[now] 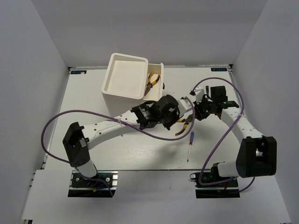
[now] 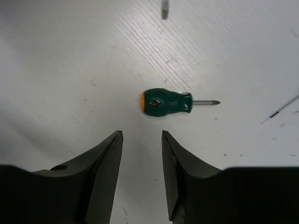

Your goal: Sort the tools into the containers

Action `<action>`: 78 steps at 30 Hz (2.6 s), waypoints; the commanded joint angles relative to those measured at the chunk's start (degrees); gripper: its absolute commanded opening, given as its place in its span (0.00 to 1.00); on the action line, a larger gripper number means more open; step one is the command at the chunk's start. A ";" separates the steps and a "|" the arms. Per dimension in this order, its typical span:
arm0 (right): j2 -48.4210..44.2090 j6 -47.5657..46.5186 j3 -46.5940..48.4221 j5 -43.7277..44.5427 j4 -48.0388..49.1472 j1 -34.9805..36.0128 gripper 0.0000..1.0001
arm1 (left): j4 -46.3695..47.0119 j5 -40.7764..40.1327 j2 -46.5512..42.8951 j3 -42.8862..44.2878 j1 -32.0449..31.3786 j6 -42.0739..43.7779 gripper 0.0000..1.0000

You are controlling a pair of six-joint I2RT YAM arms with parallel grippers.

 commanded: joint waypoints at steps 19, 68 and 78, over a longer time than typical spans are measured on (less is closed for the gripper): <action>-4.41 3.03 -4.27 0.24 7.74 -4.83 0.49 | -4.05 -15.32 -6.63 15.01 3.03 6.76 0.00; -4.23 2.77 -3.40 -6.64 4.40 -7.11 0.66 | 5.35 7.73 12.28 -13.29 1.53 -2.48 0.16; -4.59 6.09 -0.94 6.88 4.84 -10.36 0.25 | -1.68 12.91 0.69 5.77 2.14 -9.06 0.00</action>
